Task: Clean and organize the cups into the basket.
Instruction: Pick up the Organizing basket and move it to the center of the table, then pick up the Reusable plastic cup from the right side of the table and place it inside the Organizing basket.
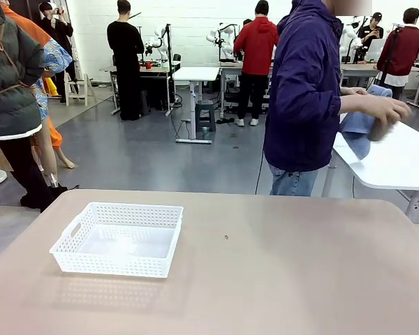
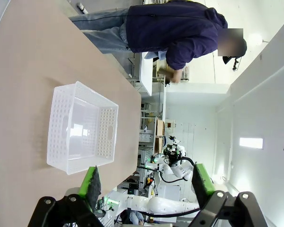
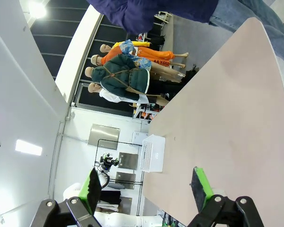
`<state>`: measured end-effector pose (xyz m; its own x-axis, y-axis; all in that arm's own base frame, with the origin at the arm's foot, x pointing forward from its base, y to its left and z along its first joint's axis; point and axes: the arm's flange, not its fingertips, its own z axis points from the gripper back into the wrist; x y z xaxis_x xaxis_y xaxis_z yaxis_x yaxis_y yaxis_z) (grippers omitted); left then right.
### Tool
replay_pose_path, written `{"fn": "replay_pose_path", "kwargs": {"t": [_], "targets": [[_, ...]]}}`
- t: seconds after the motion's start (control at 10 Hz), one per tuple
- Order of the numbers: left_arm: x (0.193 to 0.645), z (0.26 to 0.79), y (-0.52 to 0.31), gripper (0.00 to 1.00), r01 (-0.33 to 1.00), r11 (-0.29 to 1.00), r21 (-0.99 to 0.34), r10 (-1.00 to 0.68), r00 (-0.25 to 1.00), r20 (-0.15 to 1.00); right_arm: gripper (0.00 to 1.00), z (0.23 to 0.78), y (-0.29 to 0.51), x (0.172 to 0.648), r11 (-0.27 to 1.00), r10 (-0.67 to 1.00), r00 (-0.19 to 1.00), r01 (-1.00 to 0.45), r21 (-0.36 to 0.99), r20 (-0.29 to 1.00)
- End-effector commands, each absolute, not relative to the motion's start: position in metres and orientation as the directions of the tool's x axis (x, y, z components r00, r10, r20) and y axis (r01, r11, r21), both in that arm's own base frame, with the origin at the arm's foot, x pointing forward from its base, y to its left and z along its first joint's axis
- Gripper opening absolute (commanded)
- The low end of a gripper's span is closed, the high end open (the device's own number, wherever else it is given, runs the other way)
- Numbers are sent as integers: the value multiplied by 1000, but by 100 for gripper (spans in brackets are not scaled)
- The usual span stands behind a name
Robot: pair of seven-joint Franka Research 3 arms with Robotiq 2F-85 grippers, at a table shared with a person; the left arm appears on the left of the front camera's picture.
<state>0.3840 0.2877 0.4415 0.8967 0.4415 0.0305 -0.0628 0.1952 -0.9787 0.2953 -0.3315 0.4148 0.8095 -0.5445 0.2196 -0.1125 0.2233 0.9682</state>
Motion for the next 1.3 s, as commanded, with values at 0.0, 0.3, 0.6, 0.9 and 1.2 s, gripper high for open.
{"fn": "replay_pose_path", "kwargs": {"t": [0.0, 0.3, 0.6, 0.9, 1.2], "targets": [[382, 442, 288, 100, -61, 192, -980, 442, 896, 31, 100, 414, -328, 292, 219, -536, 814, -119, 968, 222], [382, 442, 288, 100, -61, 192, -980, 442, 896, 31, 100, 414, -328, 292, 219, -536, 814, -119, 968, 222], [382, 442, 288, 100, -61, 192, -980, 442, 896, 31, 100, 414, -328, 292, 219, -536, 814, -119, 968, 222], [382, 442, 288, 100, -61, 192, -980, 442, 896, 31, 100, 414, -328, 292, 219, -536, 814, -119, 968, 222], [382, 442, 288, 100, -61, 192, -980, 442, 896, 31, 100, 414, -328, 292, 219, -536, 814, -119, 968, 222]]}}
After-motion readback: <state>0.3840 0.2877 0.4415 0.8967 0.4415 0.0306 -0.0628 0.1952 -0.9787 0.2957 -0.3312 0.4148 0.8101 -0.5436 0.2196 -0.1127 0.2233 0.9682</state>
